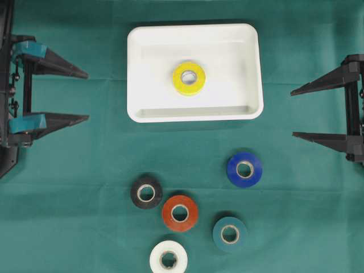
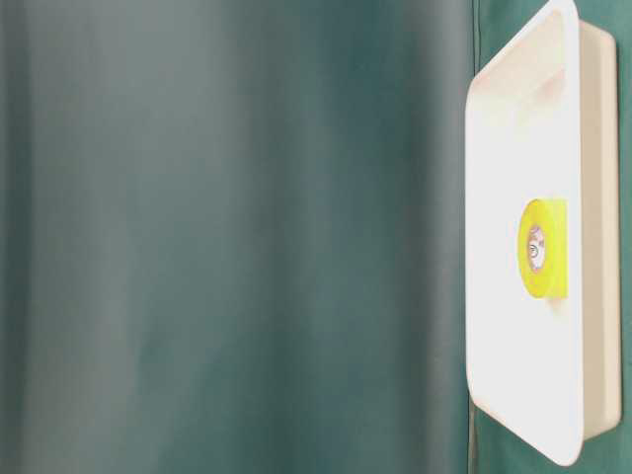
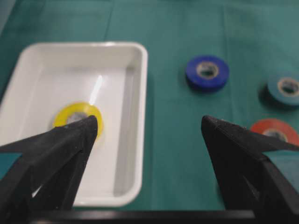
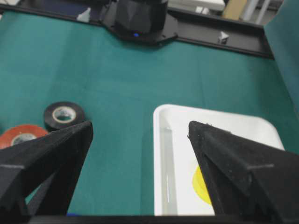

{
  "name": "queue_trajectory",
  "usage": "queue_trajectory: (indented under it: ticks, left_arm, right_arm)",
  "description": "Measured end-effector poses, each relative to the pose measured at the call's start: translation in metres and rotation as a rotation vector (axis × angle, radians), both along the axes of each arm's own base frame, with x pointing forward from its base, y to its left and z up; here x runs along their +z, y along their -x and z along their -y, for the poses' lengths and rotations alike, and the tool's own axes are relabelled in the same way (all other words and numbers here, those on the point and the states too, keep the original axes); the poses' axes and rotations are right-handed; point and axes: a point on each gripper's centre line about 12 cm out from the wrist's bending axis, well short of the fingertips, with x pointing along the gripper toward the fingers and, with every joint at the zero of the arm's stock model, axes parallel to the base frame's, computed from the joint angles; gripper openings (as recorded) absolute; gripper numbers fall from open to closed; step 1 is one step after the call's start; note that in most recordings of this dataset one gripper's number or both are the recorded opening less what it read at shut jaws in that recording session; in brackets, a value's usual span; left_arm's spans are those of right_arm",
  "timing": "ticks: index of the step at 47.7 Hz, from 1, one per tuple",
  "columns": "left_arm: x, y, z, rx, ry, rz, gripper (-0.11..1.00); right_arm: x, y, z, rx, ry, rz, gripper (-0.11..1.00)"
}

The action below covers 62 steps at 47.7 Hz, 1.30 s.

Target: Pick up the tape from a random location and place it into the white case.

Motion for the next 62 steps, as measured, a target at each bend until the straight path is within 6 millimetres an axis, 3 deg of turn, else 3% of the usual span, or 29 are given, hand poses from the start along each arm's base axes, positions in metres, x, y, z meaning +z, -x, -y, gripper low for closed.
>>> queue_trajectory:
  ticks: [19,42,62]
  left_arm:
    - [-0.05,0.01,0.003,-0.011,-0.004,0.052,0.97]
    - [-0.051,0.01,0.004,-0.014,-0.002,0.068,0.97]
    - [-0.051,0.01,0.013,-0.058,0.002,0.066,0.97]
  right_arm:
    - [-0.006,0.0,0.0,-0.003,0.0,-0.046,0.92]
    - [-0.008,0.001,-0.002,0.007,-0.007,-0.063,0.92]
    - [-0.013,0.004,-0.033,0.149,-0.014,-0.105,0.92]
